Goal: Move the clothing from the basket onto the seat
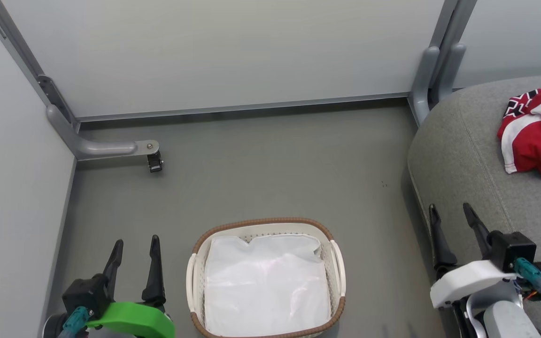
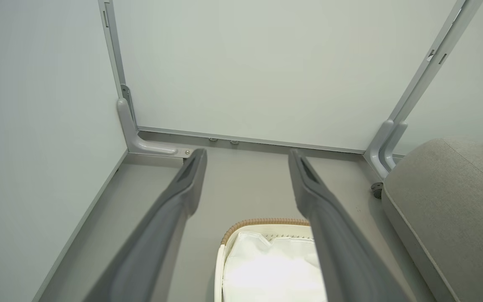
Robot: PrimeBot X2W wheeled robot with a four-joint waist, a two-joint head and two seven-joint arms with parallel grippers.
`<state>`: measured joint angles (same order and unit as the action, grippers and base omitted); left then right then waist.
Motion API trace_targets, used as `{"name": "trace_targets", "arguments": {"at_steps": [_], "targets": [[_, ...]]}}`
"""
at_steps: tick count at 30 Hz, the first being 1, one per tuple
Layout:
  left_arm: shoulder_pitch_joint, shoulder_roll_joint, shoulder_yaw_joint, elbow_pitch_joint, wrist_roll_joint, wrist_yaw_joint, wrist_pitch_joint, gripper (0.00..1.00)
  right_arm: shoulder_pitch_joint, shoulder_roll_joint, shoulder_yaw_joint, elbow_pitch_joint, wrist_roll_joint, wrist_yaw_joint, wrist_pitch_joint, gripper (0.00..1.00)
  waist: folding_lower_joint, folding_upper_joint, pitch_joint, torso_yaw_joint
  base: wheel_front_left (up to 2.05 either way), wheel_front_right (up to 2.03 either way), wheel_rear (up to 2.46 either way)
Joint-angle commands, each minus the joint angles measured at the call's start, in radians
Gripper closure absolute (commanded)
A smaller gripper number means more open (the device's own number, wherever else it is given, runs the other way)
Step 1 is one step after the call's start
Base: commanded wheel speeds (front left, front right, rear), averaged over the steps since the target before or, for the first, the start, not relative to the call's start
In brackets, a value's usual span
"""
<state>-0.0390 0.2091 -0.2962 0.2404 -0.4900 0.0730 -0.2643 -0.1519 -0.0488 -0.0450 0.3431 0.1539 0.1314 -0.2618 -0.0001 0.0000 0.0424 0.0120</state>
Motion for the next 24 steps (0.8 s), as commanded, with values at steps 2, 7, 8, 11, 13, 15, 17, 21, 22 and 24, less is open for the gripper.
{"name": "trace_targets", "arguments": {"at_steps": [2,7,8,11,13,15,17,21,22,24], "targets": [[0.030,-0.016,0.024,0.006,0.020,-0.015,0.000,0.00,0.050,-0.004,0.024,-0.024,0.028,-0.001,-0.005,0.00,0.0001,0.0000,-0.014,0.011,0.00,0.00,0.00],[0.078,-0.046,0.075,0.007,0.052,-0.039,0.000,0.00,0.111,-0.003,0.068,-0.050,0.064,-0.001,-0.005,0.00,0.0001,0.0000,-0.026,0.012,0.00,0.00,0.00],[0.085,-0.050,0.081,0.005,0.057,-0.044,0.000,0.00,0.115,-0.004,0.070,-0.054,0.069,-0.001,-0.005,0.00,0.0001,0.0000,-0.027,0.012,0.00,0.00,0.00],[0.107,-0.058,0.102,0.003,0.071,-0.054,0.000,0.00,0.128,-0.004,0.075,-0.063,0.078,-0.001,-0.004,0.00,0.0001,0.0000,-0.029,0.012,0.00,0.00,0.00],[0.118,-0.065,0.116,0.002,0.081,-0.056,0.000,0.00,0.132,-0.004,0.073,-0.070,0.076,-0.001,-0.005,0.00,0.0001,0.0000,-0.030,0.012,0.00,0.00,0.00],[0.124,-0.073,0.129,-0.002,0.088,-0.057,0.000,0.00,0.140,-0.004,0.068,-0.074,0.073,-0.001,-0.004,0.00,0.0001,0.0000,-0.030,0.014,0.00,0.00,0.00],[0.130,-0.080,0.136,-0.004,0.098,-0.063,0.000,0.00,0.147,-0.004,0.066,-0.077,0.072,-0.001,-0.005,0.00,0.0001,0.0000,-0.031,0.015,0.00,0.00,0.00],[0.135,-0.088,0.149,-0.007,0.107,-0.071,0.000,0.00,0.145,-0.004,0.069,-0.076,0.070,-0.001,-0.005,0.00,0.0001,0.0000,-0.035,0.017,0.00,0.00,0.00],[0.135,-0.090,0.152,-0.007,0.108,-0.073,0.000,0.00,0.145,-0.004,0.071,-0.077,0.071,-0.001,-0.005,0.00,0.0001,0.0000,-0.036,0.017,0.00,0.00,0.00],[0.137,-0.093,0.155,-0.004,0.112,-0.077,0.000,0.00,0.146,-0.004,0.075,-0.077,0.073,-0.001,-0.005,0.00,0.0001,0.0000,-0.038,0.016,0.00,0.00,0.00]]}}
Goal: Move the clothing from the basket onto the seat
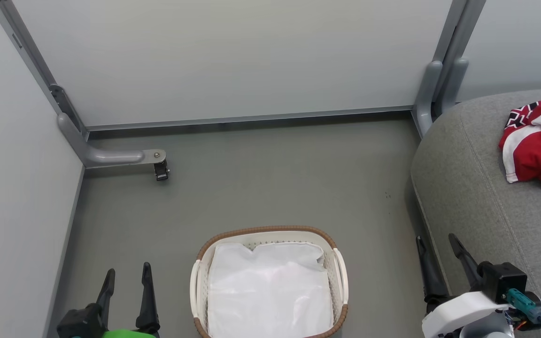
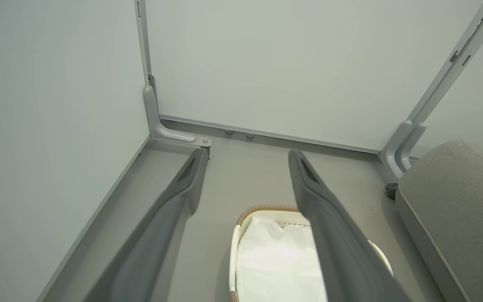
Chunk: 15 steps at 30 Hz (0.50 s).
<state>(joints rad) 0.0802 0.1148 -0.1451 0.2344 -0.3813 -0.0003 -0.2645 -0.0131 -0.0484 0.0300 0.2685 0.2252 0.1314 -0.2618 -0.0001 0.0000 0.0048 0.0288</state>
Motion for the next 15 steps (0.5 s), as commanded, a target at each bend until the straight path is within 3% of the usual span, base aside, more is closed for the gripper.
{"name": "trace_targets", "arguments": {"at_steps": [1,15], "targets": [[0.018,-0.001,0.005,0.003,0.006,-0.007,0.000,0.00,0.008,-0.004,0.002,-0.002,0.002,-0.001,-0.005,0.00,0.0001,0.0000,-0.002,-0.001,0.00,0.00,0.00],[0.010,-0.016,0.021,0.020,0.026,-0.019,0.000,0.00,0.010,-0.004,0.007,-0.003,-0.001,-0.001,-0.005,0.00,0.0001,0.0000,-0.004,0.000,0.00,0.00,0.00]]}}
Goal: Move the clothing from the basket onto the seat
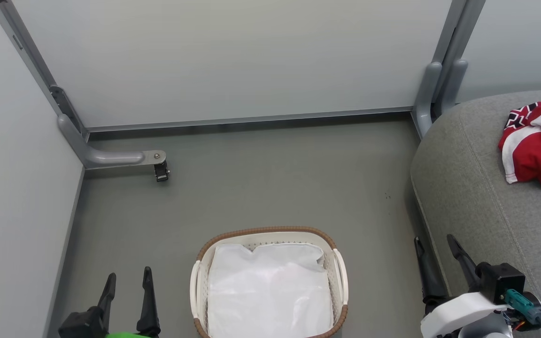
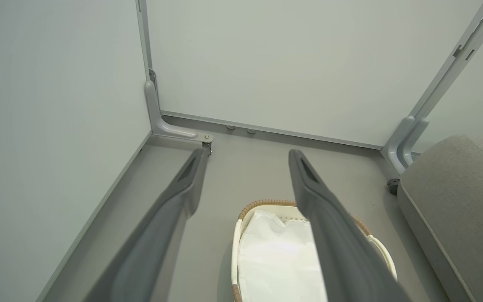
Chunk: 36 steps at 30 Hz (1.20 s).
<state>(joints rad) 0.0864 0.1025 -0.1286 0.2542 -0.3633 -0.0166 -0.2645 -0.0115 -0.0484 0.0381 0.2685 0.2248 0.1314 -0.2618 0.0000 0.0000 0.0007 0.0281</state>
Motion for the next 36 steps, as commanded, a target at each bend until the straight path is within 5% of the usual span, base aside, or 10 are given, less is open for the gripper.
{"name": "trace_targets", "arguments": {"at_steps": [1,7,8,36], "targets": [[0.002,-0.005,0.005,0.001,0.009,-0.003,0.000,0.00,0.008,-0.004,0.000,-0.002,0.000,-0.001,-0.005,0.00,0.0000,0.0000,0.000,0.000,0.00,0.00,0.00],[-0.004,-0.008,0.011,0.004,0.007,-0.008,0.000,0.00,0.005,-0.004,0.002,0.001,0.005,-0.001,-0.005,0.00,0.0000,0.0000,-0.001,0.002,0.00,0.00,0.00],[0.000,-0.006,0.006,0.006,0.003,-0.005,0.000,1.00,0.000,0.000,0.002,0.001,0.003,0.000,0.000,1.00,0.0000,0.0000,-0.001,0.002,0.00,0.00,0.00],[-0.065,-0.023,0.079,0.019,-0.395,-0.040,0.122,1.00,-0.030,-0.002,-0.040,0.008,0.449,0.000,0.116,1.00,0.0000,0.0000,0.000,-0.004,0.00,0.00,0.00]]}}
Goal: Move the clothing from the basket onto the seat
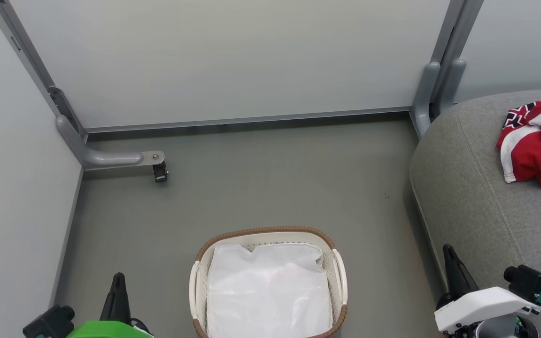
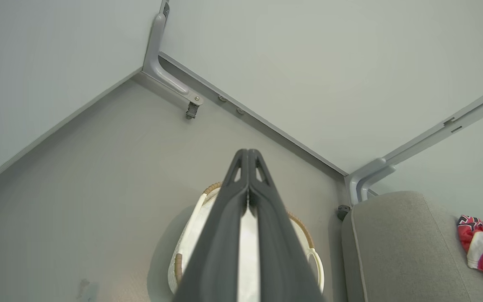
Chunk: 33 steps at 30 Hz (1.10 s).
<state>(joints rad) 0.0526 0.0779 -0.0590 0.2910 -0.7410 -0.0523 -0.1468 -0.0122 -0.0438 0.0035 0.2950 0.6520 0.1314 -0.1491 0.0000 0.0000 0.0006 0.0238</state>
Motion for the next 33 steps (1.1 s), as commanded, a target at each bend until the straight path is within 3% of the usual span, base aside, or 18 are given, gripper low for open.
{"name": "trace_targets", "arguments": {"at_steps": [1,33], "targets": [[-0.033,0.001,0.013,-0.019,-0.032,-0.006,0.008,1.00,-0.030,-0.007,-0.008,-0.019,0.039,0.000,0.008,1.00,0.0000,0.0000,0.000,0.000,0.00,0.00,0.00],[-0.095,-0.012,0.084,-0.032,-0.398,-0.038,0.119,1.00,-0.062,-0.011,-0.053,-0.035,0.444,-0.001,0.117,1.00,0.0000,0.0000,0.001,-0.008,0.00,0.00,0.00]]}}
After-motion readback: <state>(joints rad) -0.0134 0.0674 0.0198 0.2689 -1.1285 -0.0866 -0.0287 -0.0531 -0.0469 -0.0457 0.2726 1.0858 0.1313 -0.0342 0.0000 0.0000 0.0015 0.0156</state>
